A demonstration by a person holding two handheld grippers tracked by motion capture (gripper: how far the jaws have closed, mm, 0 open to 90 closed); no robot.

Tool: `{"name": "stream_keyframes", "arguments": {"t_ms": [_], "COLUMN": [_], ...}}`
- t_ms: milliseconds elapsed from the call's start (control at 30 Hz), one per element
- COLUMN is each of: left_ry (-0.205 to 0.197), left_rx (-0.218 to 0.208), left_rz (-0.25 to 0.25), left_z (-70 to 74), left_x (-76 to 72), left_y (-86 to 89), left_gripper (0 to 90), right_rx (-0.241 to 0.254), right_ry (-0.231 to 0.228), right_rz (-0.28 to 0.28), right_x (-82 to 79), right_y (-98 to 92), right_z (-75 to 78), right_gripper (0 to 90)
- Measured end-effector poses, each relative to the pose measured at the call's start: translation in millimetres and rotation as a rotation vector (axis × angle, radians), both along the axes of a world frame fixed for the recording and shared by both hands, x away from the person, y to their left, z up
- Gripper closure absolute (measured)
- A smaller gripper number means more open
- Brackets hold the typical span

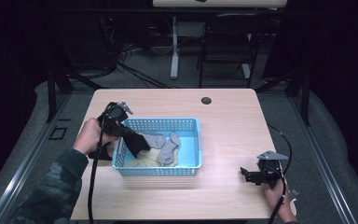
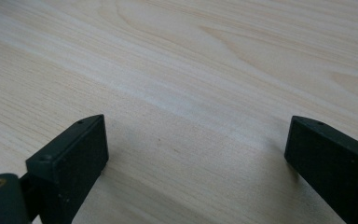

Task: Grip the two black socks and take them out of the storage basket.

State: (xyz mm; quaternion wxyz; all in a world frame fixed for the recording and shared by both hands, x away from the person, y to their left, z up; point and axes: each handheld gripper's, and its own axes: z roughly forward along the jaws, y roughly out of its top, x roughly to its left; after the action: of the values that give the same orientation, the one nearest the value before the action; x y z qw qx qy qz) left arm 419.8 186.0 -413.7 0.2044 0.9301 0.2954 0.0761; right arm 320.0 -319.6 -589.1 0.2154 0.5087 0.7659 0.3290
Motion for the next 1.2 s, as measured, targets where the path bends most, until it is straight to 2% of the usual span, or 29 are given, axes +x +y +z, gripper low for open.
{"name": "stream_keyframes", "arguments": {"t_ms": [100, 133, 233, 267, 300, 467, 633, 700, 867, 1133, 1200], "left_ry": [-0.005, -0.012, -0.03, -0.036, -0.036, -0.078, -0.106, -0.125, -0.149, -0.167, -0.166], "left_rx": [-0.017, -0.021, -0.03, -0.037, -0.037, -0.048, -0.057, -0.064, -0.076, -0.1, -0.126], "left_rz": [-0.011, -0.026, -0.029, -0.045, -0.045, -0.049, -0.044, -0.032, -0.001, 0.062, 0.084], "left_z": [6.7, 13.9, 21.2, 28.9, 28.9, 50.2, 64.3, 73.6, 84.8, 92.4, 93.8], "left_x": [0.5, 0.3, -1.1, -1.2, -1.2, -1.8, -1.4, -2.5, -3.2, -1.0, 1.2], "left_y": [-2.9, -5.9, -9.3, -11.5, -11.5, -15.4, -12.5, -8.7, 3.7, 26.9, 39.3], "left_gripper": [86.4, 86.4, 86.4, 86.4, 86.4, 86.4, 86.4, 86.4, 86.4, 86.3, 86.4], "right_rx": [0.0, 0.0, -0.001, -0.003, -0.003, -0.003, -0.003, -0.003, -0.001, 0.0, -0.003], "right_ry": [0.0, 0.0, 0.002, 0.002, 0.002, 0.002, 0.002, 0.002, 0.002, 0.001, 0.002], "right_rz": [0.0, 0.0, 0.004, 0.003, 0.003, 0.004, 0.003, 0.004, 0.004, 0.005, 0.004], "right_x": [0.0, 0.0, 0.1, 0.1, 0.1, 0.1, 0.1, 0.1, 0.1, 0.1, 0.1], "right_y": [0.0, 0.0, -0.3, -0.3, -0.3, -0.3, -0.3, -0.3, -0.2, -0.2, -0.3], "right_z": [0.0, 0.0, 0.2, 0.2, 0.2, 0.2, 0.2, 0.2, 0.2, 0.2, 0.2], "right_gripper": [5.4, 5.4, 5.4, 5.4, 5.4, 5.4, 5.4, 5.4, 5.4, 5.4, 5.4]}}
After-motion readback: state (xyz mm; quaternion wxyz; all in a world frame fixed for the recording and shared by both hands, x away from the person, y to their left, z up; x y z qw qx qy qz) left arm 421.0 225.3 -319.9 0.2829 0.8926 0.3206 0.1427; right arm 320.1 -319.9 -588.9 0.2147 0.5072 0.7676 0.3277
